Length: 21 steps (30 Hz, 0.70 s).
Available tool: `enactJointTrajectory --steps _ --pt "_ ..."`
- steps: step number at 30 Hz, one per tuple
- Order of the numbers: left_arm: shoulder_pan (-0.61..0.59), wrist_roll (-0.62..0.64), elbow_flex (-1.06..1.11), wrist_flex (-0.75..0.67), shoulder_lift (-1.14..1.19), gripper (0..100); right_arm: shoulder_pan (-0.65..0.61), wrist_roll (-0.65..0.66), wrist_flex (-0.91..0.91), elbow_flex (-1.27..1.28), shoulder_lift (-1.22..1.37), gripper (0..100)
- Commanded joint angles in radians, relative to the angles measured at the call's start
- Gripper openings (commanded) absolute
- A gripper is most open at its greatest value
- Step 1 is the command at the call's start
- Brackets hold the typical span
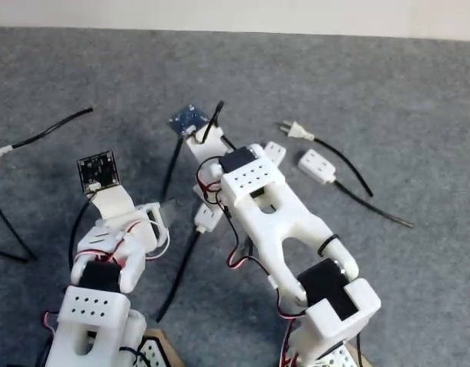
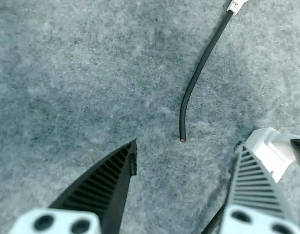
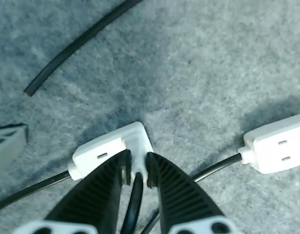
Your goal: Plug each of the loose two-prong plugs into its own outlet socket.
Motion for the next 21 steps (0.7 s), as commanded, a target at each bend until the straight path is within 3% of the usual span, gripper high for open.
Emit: enactJointTrajectory --steps 1,4,10,21 --pt "-0.005 0.0 -0.002 -0.018 -0.007 31 -0.01 0.0 -0.008 0.007 0.019 1.0" --pt "-0.005 0.0 -0.002 -0.018 -0.007 31 -0.01 0.0 0.016 0.004 0.018 4.8" --pt "-0.002 0.0 -0.002 -0.018 -0.004 31 -0.008 0.005 0.021 0.012 -0.099 27.6" --pt "0.002 0.005 -0.024 -0.014 -0.001 31 0.036 -0.002 0.251 0.01 -0.639 27.7"
